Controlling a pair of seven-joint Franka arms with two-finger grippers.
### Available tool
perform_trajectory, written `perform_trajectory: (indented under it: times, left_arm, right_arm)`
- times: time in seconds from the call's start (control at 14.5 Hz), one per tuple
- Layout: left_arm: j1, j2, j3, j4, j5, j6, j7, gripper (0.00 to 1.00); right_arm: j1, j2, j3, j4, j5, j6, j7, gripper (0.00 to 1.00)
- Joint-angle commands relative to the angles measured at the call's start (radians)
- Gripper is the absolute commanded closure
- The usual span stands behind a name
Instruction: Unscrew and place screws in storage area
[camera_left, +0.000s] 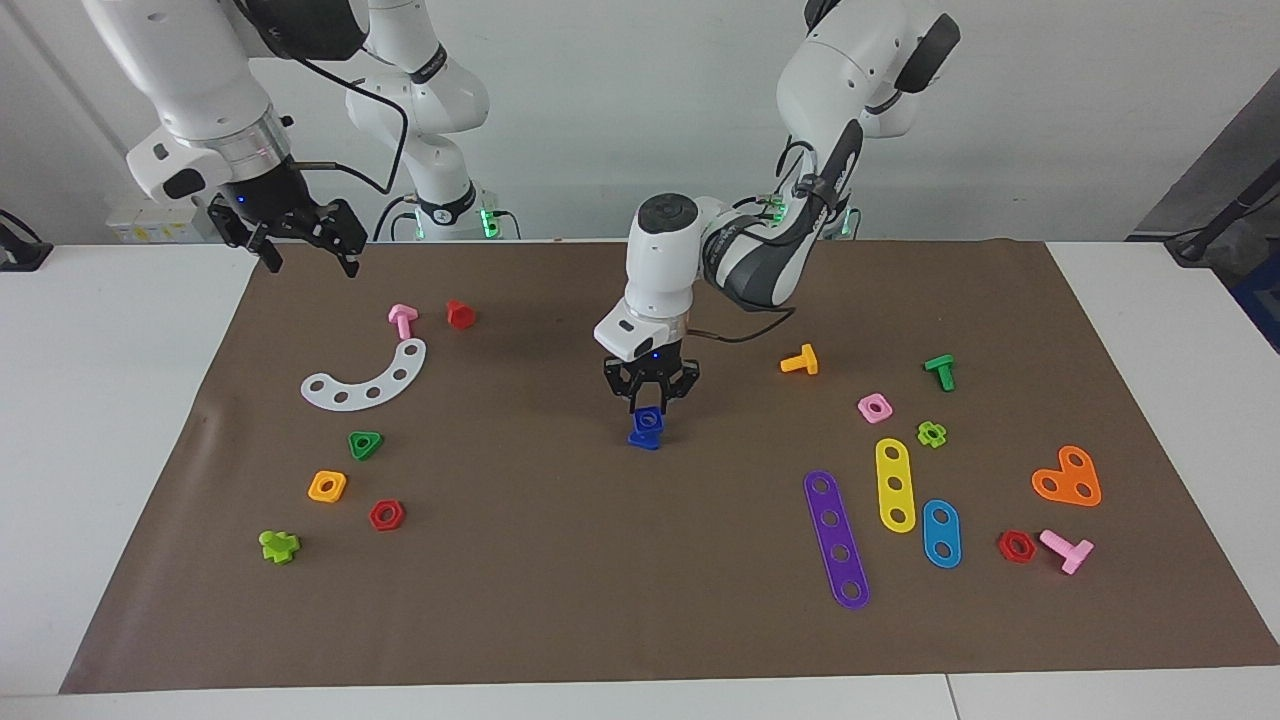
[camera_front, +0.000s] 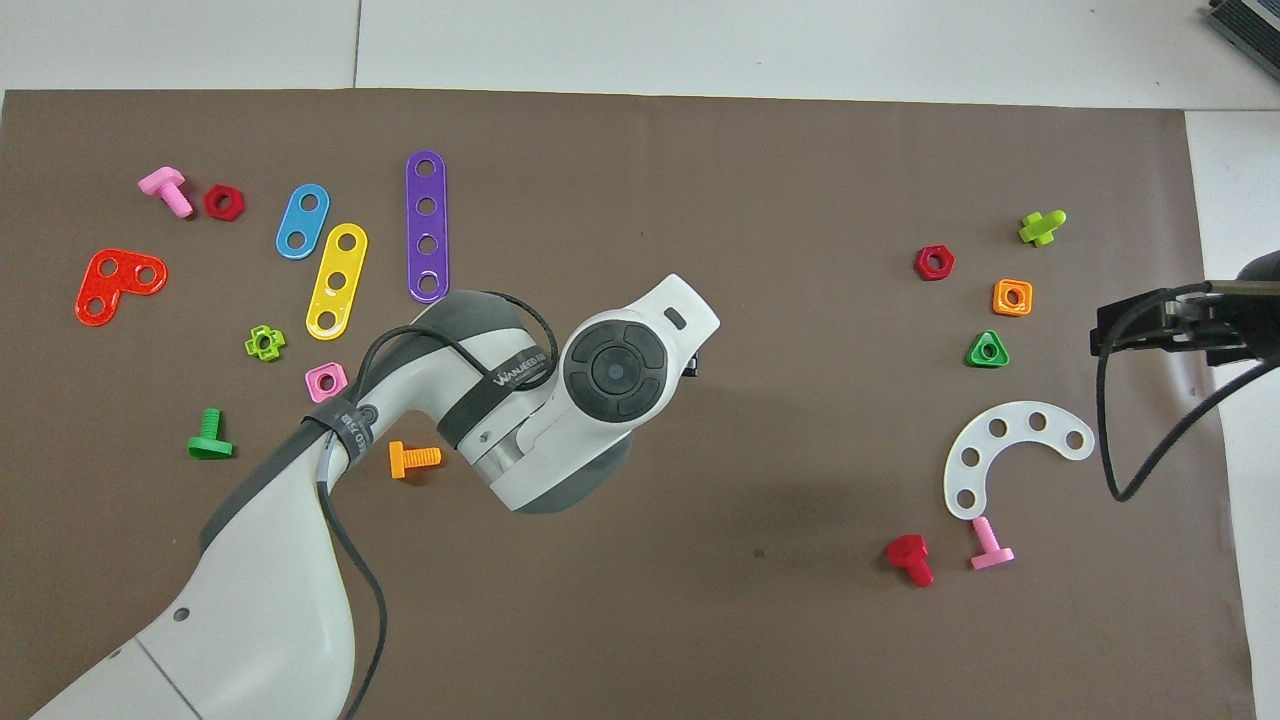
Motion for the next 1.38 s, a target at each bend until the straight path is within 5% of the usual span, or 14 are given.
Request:
perform_trajectory:
  times: [0.0, 0.41, 0.83, 1.31]
  left_arm:
    - [0.010, -0.068, 0.008, -0.033, -0.021, -0.044, -0.008, 0.76]
    - [0.085, -0.149, 0.048, -0.122, -0.029, -0.085, 0.064, 0.76]
    - [0.082, -0.207, 0.250, -0.202, -0.222, -0.052, 0.401, 0.76]
    - [0.093, -0.276, 0.376, -0.458, -0.270, 0.246, 0.587, 0.74]
  right_arm:
    - [-0.003, -0.022, 0.000, -0.019, -0.001, -0.009, -0.035, 0.00]
    - [-0.011, -0.022, -0.001, -0.018, -0.001, 0.012, -0.038, 0.00]
    - [0.085, 0.013, 0.001, -0.048, 0.002, 0.159, 0.010, 0.00]
    - [0.386, 0.315, 0.003, 0.034, -0.002, 0.482, 0.480, 0.00]
